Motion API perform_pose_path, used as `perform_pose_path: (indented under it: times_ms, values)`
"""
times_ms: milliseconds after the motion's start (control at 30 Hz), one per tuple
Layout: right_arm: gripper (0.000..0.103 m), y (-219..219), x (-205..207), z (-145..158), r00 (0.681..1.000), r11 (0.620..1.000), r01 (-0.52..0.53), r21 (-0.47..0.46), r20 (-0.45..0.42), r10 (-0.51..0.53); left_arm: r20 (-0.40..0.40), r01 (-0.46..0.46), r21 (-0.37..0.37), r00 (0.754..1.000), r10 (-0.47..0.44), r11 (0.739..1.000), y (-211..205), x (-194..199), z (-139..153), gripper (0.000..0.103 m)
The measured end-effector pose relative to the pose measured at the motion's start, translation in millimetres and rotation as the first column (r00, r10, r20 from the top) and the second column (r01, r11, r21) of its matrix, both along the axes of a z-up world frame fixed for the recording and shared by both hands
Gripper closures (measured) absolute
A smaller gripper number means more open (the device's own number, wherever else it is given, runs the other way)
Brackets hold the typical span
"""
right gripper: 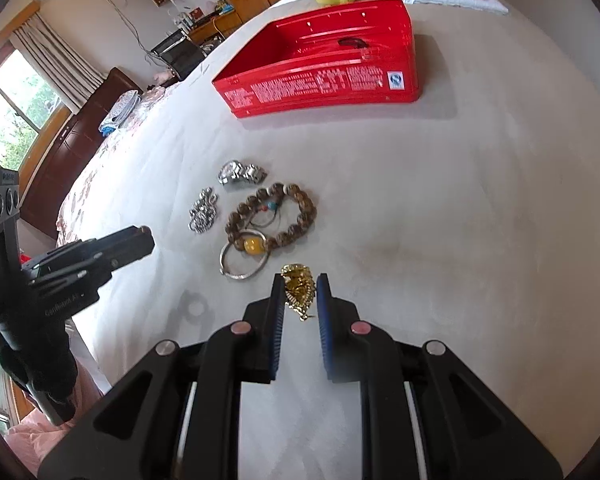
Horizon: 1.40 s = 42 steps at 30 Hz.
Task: Organize jewelry
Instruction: 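Carry the gold pendant and wooden ring into the red tray and open both tools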
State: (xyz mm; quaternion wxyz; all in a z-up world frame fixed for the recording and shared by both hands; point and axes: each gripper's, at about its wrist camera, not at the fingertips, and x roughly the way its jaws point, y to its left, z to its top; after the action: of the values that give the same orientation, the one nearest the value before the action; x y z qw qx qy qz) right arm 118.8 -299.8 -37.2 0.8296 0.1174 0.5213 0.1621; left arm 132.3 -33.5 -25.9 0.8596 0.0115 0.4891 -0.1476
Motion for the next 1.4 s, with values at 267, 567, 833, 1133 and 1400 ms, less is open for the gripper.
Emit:
perform_pose_path:
  times_ms: [267, 567, 833, 1133, 1400]
  values:
    - [0.089, 4, 14, 25, 0.998, 1.000, 0.009, -0.002, 0.056, -0.009, 0.031, -0.009, 0.002, 0.999, 0.009, 1.000, 2, 22, 15, 0.074]
    - [0.089, 1, 48, 49, 0.994, 0.999, 0.034, 0.010, 0.101, -0.034, 0.063, -0.016, -0.003, 0.998, 0.016, 1.000, -2, 52, 35, 0.074]
    - [0.089, -6, 88, 62, 0.991, 0.998, 0.064, 0.022, 0.118, -0.066, 0.083, -0.012, -0.024, 0.996, 0.014, 1.000, -14, 89, 50, 0.074]
    - [0.089, -11, 139, 66, 0.985, 0.994, 0.107, 0.018, 0.135, -0.109, 0.090, -0.032, -0.018, 0.995, 0.033, 0.999, -38, 144, 51, 0.074]
    - [0.089, -17, 204, 50, 0.983, 0.989, 0.150, -0.002, 0.111, -0.149, 0.059, -0.051, -0.008, 0.997, 0.052, 0.999, -59, 215, 38, 0.074]
